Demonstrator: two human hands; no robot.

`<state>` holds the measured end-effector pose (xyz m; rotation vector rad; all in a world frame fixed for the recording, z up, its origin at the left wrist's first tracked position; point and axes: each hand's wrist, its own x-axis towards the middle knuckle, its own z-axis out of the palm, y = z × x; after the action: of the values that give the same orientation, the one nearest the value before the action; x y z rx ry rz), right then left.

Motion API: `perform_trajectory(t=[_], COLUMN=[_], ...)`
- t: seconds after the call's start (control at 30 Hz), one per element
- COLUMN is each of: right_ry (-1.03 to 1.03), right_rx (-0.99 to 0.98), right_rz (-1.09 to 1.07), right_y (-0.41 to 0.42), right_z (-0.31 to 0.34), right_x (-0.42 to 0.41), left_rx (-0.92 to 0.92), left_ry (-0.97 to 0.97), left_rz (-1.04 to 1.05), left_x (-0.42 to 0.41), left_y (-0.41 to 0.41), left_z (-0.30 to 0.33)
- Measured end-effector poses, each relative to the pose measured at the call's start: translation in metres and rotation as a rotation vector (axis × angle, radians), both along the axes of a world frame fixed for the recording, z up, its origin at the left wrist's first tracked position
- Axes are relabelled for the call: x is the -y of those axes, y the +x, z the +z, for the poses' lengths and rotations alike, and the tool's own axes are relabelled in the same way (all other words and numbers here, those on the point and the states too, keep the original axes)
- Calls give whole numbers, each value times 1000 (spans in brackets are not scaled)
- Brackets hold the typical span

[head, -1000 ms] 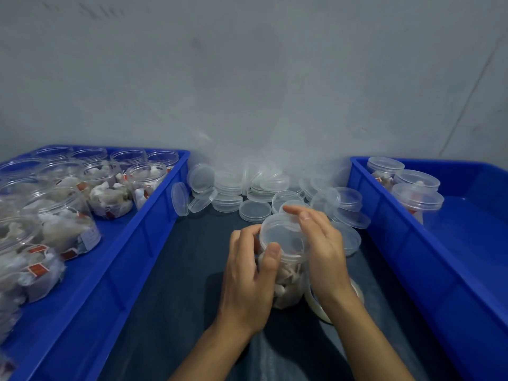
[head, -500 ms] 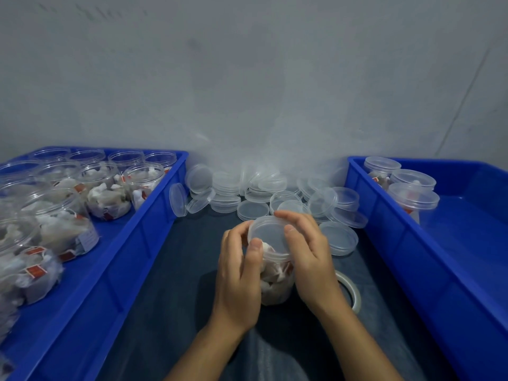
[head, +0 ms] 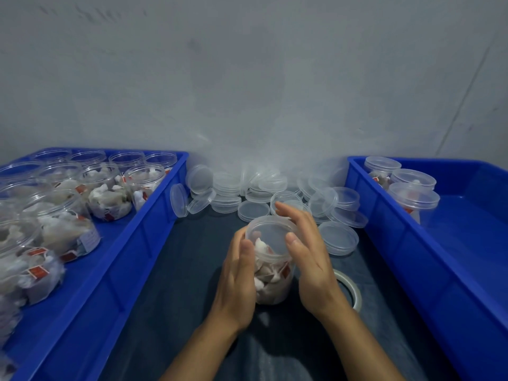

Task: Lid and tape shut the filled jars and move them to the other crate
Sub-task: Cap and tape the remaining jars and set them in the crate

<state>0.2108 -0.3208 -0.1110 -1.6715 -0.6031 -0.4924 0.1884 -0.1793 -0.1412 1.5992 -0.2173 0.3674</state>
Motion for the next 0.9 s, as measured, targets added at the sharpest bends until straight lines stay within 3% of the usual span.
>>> perform_trajectory(t=[0.23,0.33,0.7,0.9], right_ry=[-131,-146,-301,-188], right_rx=[105,109,93,63], right_rz=[-4,-28,-209,-165], right_y=[-1,-1,-5,-6], right_z=[4,3,6,5], right_x=[8,7,1,1], left_rx=[72,133,151,235], left_ry=[128,211,225,430], left_rz=[-149,-78,261,424], left_x=[-16,-16,-5,-6], left_y=[1,4,-4,-4], left_z=[-4,-4,7,10])
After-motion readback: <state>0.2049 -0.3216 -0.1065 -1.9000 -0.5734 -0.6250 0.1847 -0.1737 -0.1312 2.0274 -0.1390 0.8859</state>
